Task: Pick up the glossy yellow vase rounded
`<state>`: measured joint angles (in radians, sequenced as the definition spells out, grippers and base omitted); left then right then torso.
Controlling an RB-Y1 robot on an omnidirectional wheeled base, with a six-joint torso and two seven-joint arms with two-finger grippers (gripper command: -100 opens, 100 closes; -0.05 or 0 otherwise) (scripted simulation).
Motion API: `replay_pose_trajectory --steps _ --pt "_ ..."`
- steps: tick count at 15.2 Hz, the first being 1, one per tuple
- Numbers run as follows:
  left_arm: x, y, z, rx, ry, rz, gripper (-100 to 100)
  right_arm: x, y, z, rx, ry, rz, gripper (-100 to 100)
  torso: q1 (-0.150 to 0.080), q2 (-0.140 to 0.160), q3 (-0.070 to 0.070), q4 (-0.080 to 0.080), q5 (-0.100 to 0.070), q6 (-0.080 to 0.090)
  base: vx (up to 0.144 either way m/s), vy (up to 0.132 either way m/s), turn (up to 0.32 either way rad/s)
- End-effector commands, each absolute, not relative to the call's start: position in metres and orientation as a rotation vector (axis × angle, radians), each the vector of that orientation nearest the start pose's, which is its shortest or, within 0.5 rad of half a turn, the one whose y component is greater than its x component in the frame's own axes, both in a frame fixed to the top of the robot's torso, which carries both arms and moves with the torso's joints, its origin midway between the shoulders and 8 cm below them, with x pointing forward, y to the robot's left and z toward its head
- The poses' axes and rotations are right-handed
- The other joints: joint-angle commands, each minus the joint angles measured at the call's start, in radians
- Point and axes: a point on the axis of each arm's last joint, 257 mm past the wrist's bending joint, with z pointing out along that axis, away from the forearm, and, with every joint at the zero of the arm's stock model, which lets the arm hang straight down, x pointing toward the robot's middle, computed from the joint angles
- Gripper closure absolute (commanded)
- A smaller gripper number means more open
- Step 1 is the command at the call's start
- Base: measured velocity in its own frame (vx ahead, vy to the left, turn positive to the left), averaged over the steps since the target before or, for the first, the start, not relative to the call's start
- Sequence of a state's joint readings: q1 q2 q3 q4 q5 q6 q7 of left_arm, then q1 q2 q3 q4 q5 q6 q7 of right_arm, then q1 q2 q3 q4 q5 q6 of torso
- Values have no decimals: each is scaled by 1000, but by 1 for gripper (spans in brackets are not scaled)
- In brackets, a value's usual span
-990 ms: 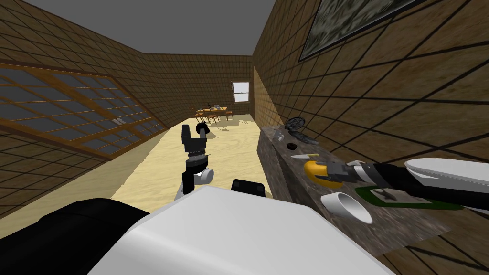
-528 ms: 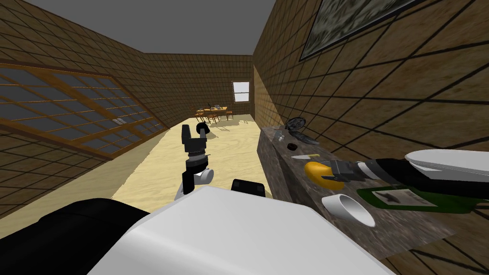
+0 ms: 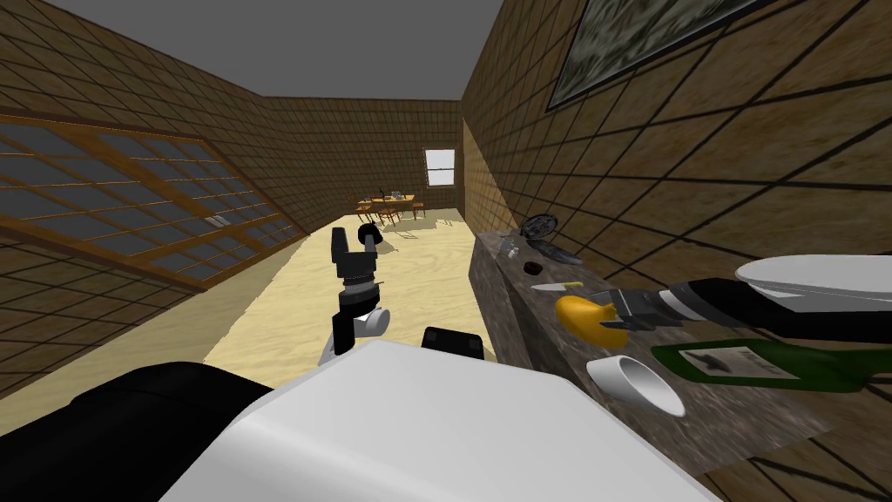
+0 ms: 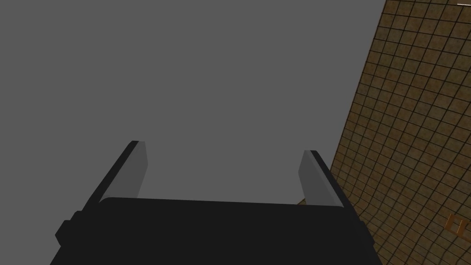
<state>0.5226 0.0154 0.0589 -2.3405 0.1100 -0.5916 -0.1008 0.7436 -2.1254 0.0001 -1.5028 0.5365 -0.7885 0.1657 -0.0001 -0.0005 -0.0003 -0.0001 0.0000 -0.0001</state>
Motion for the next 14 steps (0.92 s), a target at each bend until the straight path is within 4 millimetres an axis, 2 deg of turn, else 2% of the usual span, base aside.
replay_pose_trajectory --steps 1,3,6,7,8,10,11,12,14 --pt "307 305 62 -564 488 -1236 0 314 -534 -188 -1605 2411 -25 -100 0 0 0 0 0 0 -2 -14 3" --pt "307 305 62 -564 488 -1236 0 315 -545 -181 -1675 2427 -70 -100 0 0 0 0 0 0 -3 -17 -4" --pt "307 305 62 -564 488 -1236 0 316 -551 -176 -1714 2436 -95 -100 0 1 1 0 0 0 -7 -16 -6" --pt "307 305 62 -564 488 -1236 0 316 -548 -179 -1693 2432 -82 -100 -1 1 1 0 0 0 -4 -10 1" --pt "307 305 62 -564 488 -1236 0 305 -557 -190 -1680 2445 -86 -100 0 1 1 0 0 0 16 11 86" --pt "307 305 62 -564 488 -1236 0 297 -563 -200 -1667 2455 -88 -100 1 -1 0 0 0 0 44 32 141" --pt "307 305 62 -564 488 -1236 0 301 -557 -195 -1676 2449 -82 -100 2 -2 -1 0 0 0 30 20 33" --pt "307 305 62 -564 488 -1236 0 300 -558 -197 -1674 2450 -85 100 2 -2 -1 0 0 0 10 6 -2" --pt "307 305 62 -564 488 -1236 0 299 -558 -197 -1675 2450 -84 100 1 -1 0 0 0 0 0 0 0"
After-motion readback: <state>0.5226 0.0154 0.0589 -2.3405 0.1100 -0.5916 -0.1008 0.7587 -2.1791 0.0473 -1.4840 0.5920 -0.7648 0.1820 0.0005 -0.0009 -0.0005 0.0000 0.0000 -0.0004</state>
